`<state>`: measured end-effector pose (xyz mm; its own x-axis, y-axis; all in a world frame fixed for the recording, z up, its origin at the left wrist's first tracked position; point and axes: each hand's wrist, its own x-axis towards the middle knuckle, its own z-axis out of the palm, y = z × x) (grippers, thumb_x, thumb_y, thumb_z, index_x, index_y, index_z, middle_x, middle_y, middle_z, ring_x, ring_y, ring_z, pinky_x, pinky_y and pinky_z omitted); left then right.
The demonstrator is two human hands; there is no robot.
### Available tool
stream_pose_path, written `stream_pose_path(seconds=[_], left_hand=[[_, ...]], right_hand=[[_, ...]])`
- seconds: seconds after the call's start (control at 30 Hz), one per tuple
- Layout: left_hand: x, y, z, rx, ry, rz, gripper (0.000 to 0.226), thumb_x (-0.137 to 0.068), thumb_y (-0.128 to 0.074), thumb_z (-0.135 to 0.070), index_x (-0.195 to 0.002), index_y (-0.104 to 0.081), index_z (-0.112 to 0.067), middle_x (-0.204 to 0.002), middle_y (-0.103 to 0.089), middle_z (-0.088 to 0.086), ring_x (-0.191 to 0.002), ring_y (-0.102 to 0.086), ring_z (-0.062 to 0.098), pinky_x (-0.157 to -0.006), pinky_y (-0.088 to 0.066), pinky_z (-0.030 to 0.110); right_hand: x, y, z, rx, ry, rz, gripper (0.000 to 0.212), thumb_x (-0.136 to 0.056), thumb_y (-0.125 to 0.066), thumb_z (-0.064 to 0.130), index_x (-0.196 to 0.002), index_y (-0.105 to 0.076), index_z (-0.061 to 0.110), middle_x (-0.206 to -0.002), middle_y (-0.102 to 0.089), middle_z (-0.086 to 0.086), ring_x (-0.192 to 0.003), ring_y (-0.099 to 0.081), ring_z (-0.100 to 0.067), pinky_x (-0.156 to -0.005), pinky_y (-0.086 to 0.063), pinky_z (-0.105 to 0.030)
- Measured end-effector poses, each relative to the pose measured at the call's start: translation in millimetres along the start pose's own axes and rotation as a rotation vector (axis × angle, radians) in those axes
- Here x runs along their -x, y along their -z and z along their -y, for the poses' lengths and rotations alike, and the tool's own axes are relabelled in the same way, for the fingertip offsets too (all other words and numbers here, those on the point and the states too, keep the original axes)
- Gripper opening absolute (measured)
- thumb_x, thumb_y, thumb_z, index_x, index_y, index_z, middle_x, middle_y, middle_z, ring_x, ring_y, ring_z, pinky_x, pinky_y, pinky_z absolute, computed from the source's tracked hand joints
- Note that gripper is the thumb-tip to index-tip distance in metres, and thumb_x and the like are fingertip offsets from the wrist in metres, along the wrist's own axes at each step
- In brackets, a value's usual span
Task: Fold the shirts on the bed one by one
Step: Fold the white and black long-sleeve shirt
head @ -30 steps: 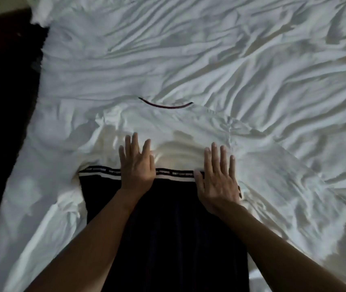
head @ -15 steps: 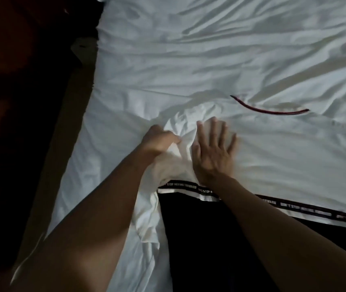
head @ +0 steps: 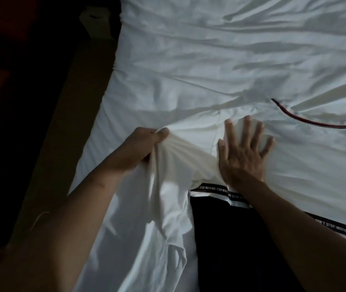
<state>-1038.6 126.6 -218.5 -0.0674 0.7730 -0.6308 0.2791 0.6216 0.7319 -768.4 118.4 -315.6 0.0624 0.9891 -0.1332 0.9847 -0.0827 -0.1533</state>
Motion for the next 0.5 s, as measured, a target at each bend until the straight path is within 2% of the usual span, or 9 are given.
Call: stream_pose_path(seconds=[0.07,0.1,0.2,0.23,0.3,0.37,0.4,0.47,0.5], left_hand=[[15.7,-7.7,7.2,0.21,0.005,0.01,0.041,-0.099,-0.069,-0.037,-0.111,-0.076,0.001,-0.109,-0.078,0.015,-0.107,-0.074,0.034,-0.102,-0.056,0.051],[25.6,-8.3,9.7,0.235,0.033,0.063,0.04,-0.096,-0.073,-0.036,-0.113,-0.076,0.001,-0.109,-0.078,0.015,-0.106,-0.074,0.033,-0.1,-0.058,0.048],[53.1,4.3,23.5,-0.004,0.154,0.279,0.043,-0.079,-0.088,-0.038,-0.106,-0.079,-0.006,-0.1,-0.08,0.014,-0.093,-0.077,0.032,-0.081,-0.061,0.042],[59.7,10.2,31.1,-0.104,0.175,0.3,0.038,-0.078,-0.09,-0.036,-0.101,-0.081,-0.006,-0.095,-0.08,0.013,-0.086,-0.077,0.03,-0.075,-0.06,0.04],[70.6,13.1,43.8,-0.153,0.188,0.15,0.026,-0.086,-0.084,-0.032,-0.089,-0.081,-0.006,-0.082,-0.078,0.012,-0.072,-0.073,0.026,-0.067,-0.056,0.033],[76.2,11.1,55.6,0.032,0.179,-0.098,0.028,-0.095,-0.075,-0.03,-0.084,-0.078,-0.004,-0.079,-0.077,0.015,-0.069,-0.072,0.028,-0.068,-0.054,0.035],[79.2,9.7,57.5,0.187,0.183,-0.17,0.029,-0.098,-0.072,-0.03,-0.086,-0.077,-0.004,-0.085,-0.078,0.018,-0.071,-0.074,0.029,-0.071,-0.057,0.037],[84.4,12.8,58.0,0.44,0.204,-0.15,0.026,-0.099,-0.071,-0.032,-0.098,-0.078,-0.008,-0.1,-0.079,0.015,-0.083,-0.078,0.026,-0.08,-0.062,0.037],[87.2,17.3,58.0,0.477,0.211,-0.104,0.028,-0.096,-0.074,-0.034,-0.105,-0.078,-0.009,-0.103,-0.08,0.014,-0.088,-0.078,0.026,-0.083,-0.063,0.038]], right_hand=[[-0.6,1.3,1.6,0.004,-0.002,-0.006,0.064,-0.104,-0.021,0.058,-0.163,0.001,0.046,-0.174,0.01,-0.004,-0.158,0.011,-0.036,-0.122,0.004,-0.067],[-0.7,2.5,2.9,0.007,-0.004,-0.006,0.064,-0.104,-0.023,0.057,-0.163,-0.001,0.046,-0.174,0.01,-0.004,-0.159,0.01,-0.037,-0.122,0.004,-0.068],[0.4,6.0,8.8,0.0,-0.019,0.014,0.061,-0.105,-0.025,0.055,-0.163,-0.005,0.047,-0.174,0.009,-0.003,-0.159,0.01,-0.036,-0.12,0.006,-0.07],[1.2,7.9,12.2,-0.017,-0.028,0.022,0.06,-0.106,-0.025,0.054,-0.163,-0.006,0.046,-0.174,0.009,-0.004,-0.159,0.011,-0.036,-0.119,0.007,-0.072],[1.3,14.2,20.2,-0.069,-0.056,0.06,0.059,-0.107,-0.024,0.049,-0.164,-0.007,0.042,-0.174,0.01,-0.004,-0.158,0.012,-0.037,-0.118,0.007,-0.074],[3.7,24.5,35.2,-0.138,-0.03,0.136,0.06,-0.108,-0.025,0.042,-0.165,-0.007,0.036,-0.173,0.011,-0.004,-0.158,0.013,-0.035,-0.12,0.008,-0.071],[8.3,29.3,46.8,-0.171,0.031,0.176,0.061,-0.108,-0.027,0.04,-0.165,-0.008,0.034,-0.174,0.01,-0.003,-0.159,0.013,-0.033,-0.121,0.008,-0.068],[25.7,31.5,78.1,-0.193,0.199,0.225,0.061,-0.107,-0.028,0.043,-0.165,-0.01,0.033,-0.174,0.007,-0.002,-0.159,0.011,-0.029,-0.123,0.008,-0.064],[36.1,28.3,93.4,-0.176,0.256,0.232,0.063,-0.106,-0.025,0.046,-0.165,-0.009,0.033,-0.174,0.006,-0.003,-0.159,0.01,-0.03,-0.122,0.008,-0.064]])
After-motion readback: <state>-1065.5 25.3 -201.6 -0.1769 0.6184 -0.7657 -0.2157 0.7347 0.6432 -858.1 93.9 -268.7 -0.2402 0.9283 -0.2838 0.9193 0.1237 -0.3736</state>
